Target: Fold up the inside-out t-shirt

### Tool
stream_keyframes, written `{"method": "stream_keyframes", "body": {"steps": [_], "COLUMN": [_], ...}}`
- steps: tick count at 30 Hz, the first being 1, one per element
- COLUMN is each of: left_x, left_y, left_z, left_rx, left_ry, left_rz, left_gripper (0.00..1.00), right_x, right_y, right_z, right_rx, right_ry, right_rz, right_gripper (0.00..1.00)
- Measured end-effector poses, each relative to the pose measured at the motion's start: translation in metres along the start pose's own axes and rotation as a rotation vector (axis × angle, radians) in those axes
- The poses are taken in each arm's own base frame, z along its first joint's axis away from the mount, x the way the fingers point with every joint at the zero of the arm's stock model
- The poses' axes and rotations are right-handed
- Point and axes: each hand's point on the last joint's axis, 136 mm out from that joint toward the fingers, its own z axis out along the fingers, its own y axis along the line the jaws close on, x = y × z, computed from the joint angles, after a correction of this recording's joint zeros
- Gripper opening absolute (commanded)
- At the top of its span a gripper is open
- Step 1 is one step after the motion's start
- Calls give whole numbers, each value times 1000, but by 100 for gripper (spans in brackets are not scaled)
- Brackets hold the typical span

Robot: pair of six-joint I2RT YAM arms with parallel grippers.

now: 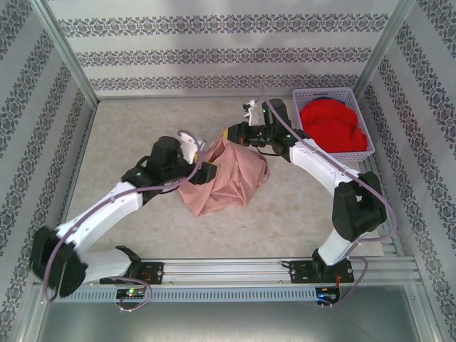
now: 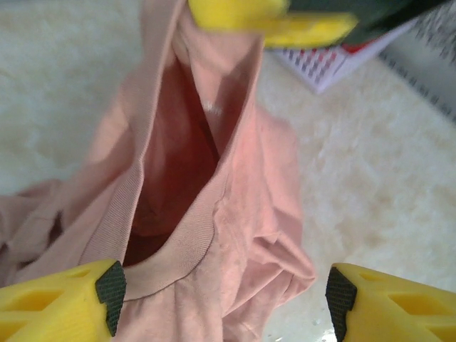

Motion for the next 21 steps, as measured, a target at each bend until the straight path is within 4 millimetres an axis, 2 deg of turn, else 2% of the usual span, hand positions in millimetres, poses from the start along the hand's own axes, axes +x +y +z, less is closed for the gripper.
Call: {"method": "stream_keyframes", "body": {"steps": [2,5,9,13,15,16,19,21], "left_x": [16,26,13,4,0,-1,-3,-7], "left_y": [6,12,11,7,10,14,29,33], "left_z": [23,49,82,92,86,80,57,43], "left_rx": [6,10,57,122,143,146,129,125], "left_ry": [65,123,119,81,51,36,-5,-33], "left_rz": [4,10,5,-71,-142,-181,-299,-345], "left_gripper": [72,52,2,0,0,0,0,0], "right_x": [4,6,0,-10,-1,7,51,85], "right_y": [-5,-8,-8,-20,-34,-42,-64,-65], "right_z": [4,7,8,-5,-19,-29,-58,-60], "right_rx": [-1,-6,-27,-10,46,91,234,283], "right_ry": [20,35,29,-16,-38,-55,-76,-50], "right_rz": [24,55,105,152,165,160,139,95], "right_gripper": [0,0,1,42,52,55,64,70]}}
